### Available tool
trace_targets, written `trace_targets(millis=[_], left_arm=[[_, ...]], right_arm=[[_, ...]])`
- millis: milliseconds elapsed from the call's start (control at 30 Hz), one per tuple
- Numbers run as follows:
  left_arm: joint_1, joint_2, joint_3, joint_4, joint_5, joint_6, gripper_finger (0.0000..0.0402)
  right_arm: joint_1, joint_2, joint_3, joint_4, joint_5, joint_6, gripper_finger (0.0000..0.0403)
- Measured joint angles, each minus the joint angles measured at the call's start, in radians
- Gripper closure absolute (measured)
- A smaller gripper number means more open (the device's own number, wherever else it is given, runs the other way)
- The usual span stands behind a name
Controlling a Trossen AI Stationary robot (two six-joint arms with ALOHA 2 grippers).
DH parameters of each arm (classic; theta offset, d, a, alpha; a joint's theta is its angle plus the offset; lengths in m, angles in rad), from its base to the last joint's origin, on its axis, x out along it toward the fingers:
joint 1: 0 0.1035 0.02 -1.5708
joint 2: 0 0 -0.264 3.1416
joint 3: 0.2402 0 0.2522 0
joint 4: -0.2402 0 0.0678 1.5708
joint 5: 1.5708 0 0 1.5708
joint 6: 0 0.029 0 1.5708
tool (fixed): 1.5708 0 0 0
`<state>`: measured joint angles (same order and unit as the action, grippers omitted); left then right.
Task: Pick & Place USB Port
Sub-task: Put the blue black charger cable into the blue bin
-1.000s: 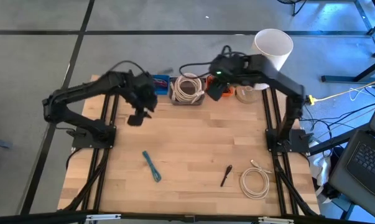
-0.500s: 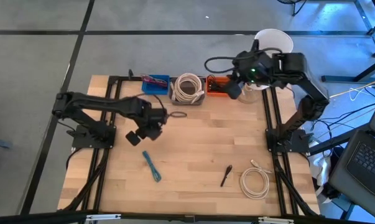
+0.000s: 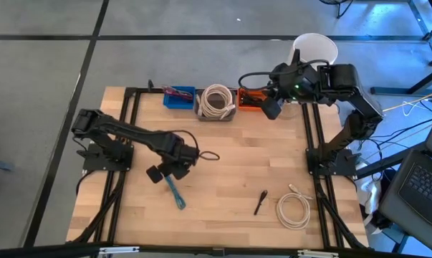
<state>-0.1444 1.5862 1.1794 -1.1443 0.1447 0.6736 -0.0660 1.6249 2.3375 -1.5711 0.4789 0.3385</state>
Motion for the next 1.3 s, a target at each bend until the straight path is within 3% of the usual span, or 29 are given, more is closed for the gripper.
trace_targets(millis=[300,867,933,1100,1300], left_arm=[[-0.095,0.070,-0.109,0.152,0.012,-0.096,0.0270],[-0.180,0.066,-0.329,0.508,0.052,-0.203,0.0273],[-0.182,0.063,-0.346,0.530,0.039,-0.180,0.0289],[-0.171,0.061,-0.337,0.518,0.036,-0.202,0.0381],[-0.136,0.004,-0.239,0.349,0.019,-0.216,0.0390]], right_arm=[[0.009,0.000,0.000,0.000,0.000,0.021,0.0248],[0.009,0.000,0.000,0.000,0.000,0.014,0.0248],[0.009,0.000,0.000,0.000,0.000,0.001,0.0248],[0.009,0.000,0.000,0.000,0.000,-0.003,0.0248],[0.009,0.000,0.000,0.000,0.000,-0.006,0.0248]])
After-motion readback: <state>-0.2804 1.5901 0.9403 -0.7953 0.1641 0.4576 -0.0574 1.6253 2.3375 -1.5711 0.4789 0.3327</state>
